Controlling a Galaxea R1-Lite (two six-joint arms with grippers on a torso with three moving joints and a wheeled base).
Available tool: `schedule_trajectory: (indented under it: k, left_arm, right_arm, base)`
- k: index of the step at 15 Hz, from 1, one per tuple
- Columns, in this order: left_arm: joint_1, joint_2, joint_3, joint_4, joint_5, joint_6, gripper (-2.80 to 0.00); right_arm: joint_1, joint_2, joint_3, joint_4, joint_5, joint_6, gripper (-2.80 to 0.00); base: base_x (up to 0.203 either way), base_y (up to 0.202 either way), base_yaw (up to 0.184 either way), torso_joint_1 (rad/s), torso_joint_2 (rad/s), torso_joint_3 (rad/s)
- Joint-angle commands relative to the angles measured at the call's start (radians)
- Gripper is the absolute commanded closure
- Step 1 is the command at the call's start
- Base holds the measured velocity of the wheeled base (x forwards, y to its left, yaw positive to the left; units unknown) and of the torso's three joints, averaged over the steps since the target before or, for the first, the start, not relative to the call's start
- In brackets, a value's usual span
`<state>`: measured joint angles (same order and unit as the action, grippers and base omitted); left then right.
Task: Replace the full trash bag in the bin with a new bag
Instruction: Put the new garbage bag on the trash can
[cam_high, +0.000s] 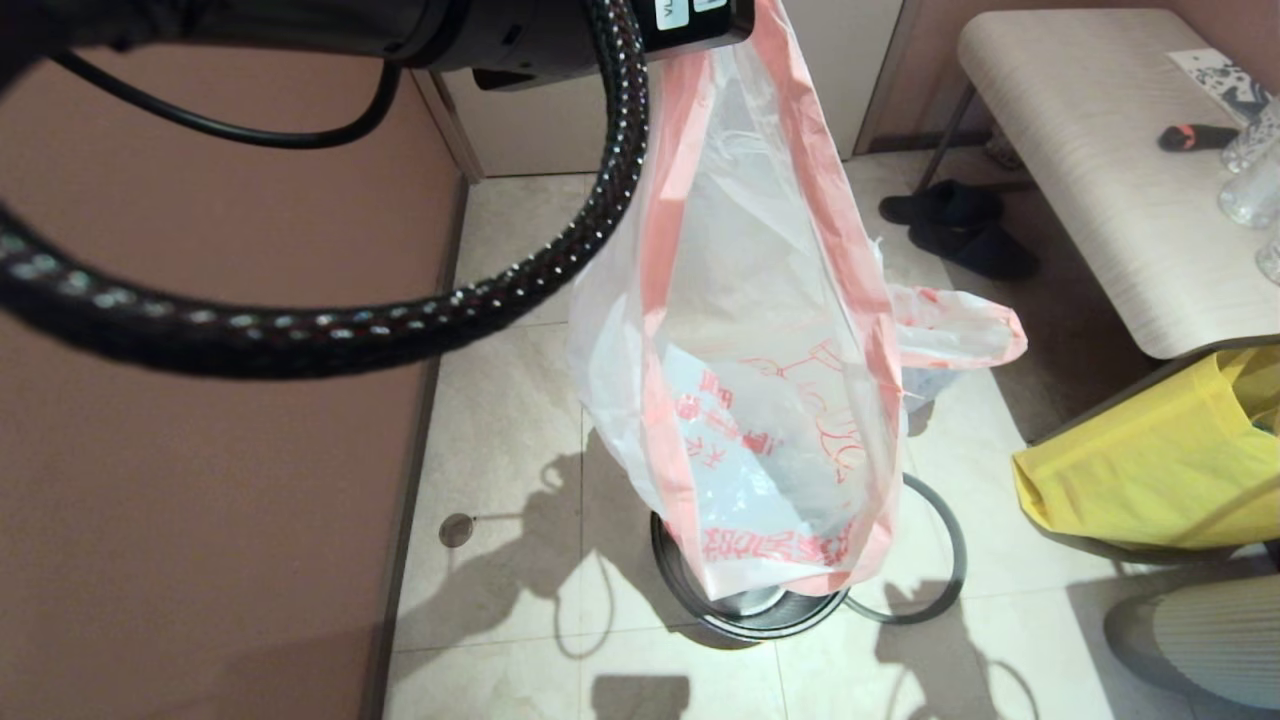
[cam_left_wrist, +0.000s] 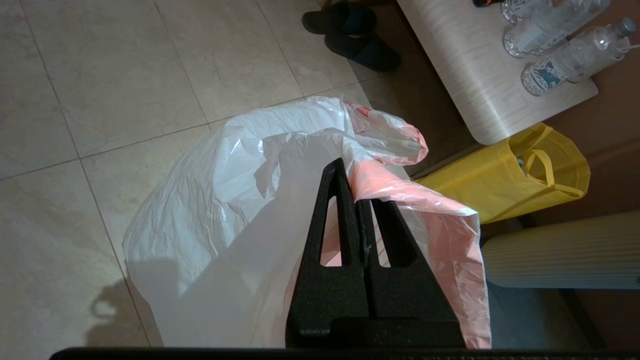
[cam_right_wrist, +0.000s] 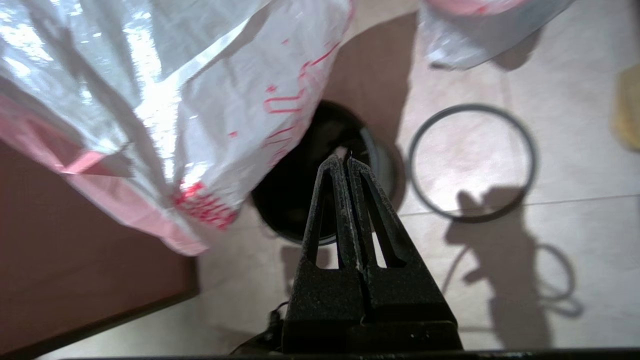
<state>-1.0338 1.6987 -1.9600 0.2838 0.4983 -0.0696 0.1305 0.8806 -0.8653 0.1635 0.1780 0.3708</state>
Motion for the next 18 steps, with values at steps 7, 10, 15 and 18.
schedule_trajectory:
  k: [7,10,15,18]
  left_arm:
    - [-0.003,0.04,0.016,0.004,0.005,-0.004,0.0]
    - [-0.031,0.057,0.017,0.006,0.011,-0.003,0.0]
    - [-0.048,0.056,0.016,0.009,0.013,0.001,0.0]
    - [-0.059,0.055,0.016,0.006,0.013,0.001,0.0]
  right_arm:
    - [0.425,0.338,-0.114,-0.067,-0.083,-0.167,-2.8]
    - [0.536,0.438,-0.111,-0.158,-0.252,-0.384,-2.8]
    - [0.585,0.54,-0.111,-0.418,-0.35,-0.605,-2.8]
    - [0.587,0.569,-0.131,-0.437,-0.35,-0.618,-2.8]
  base:
    - [0.0,0.0,0.0,0.0,0.0,0.0]
    - [0.0,0.0,0.0,0.0,0.0,0.0]
    - [0.0,0.0,0.0,0.0,0.0,0.0]
    - [0.0,0.0,0.0,0.0,0.0,0.0]
